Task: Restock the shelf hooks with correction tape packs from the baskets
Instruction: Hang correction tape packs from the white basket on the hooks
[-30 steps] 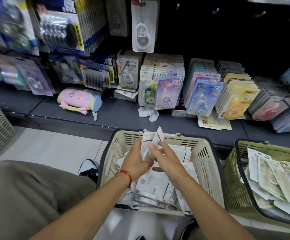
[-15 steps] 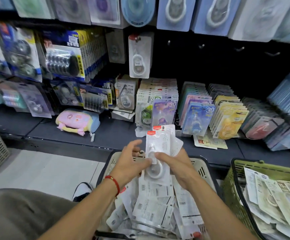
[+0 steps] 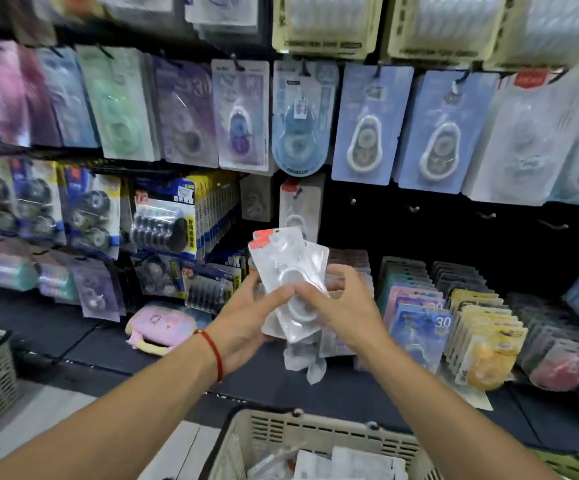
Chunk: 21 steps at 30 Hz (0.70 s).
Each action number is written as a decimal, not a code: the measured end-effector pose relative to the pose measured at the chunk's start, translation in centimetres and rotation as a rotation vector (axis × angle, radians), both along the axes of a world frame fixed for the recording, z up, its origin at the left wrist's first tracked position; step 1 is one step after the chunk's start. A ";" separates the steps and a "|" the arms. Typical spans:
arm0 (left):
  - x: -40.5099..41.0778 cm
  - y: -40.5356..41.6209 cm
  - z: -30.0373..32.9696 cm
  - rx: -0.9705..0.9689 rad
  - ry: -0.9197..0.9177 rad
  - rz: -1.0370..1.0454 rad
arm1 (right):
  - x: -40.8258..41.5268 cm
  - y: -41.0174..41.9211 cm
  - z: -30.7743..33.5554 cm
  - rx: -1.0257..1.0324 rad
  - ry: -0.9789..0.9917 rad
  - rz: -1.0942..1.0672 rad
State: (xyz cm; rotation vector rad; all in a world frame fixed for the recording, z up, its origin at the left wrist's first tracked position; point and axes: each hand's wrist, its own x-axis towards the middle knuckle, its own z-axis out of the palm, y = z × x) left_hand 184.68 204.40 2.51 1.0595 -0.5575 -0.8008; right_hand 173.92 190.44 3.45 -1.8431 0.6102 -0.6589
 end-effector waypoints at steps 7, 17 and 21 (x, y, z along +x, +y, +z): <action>1.6 0.4 -0.5 -0.066 0.074 0.096 | 2.6 -0.3 0.0 -0.081 -0.019 0.037; 4.5 1.9 -1.0 0.013 -0.243 0.618 | 5.7 -1.4 1.5 0.028 -0.160 0.026; 5.0 2.0 -1.1 0.009 -0.333 0.714 | 6.5 -1.9 1.0 0.066 -0.153 0.027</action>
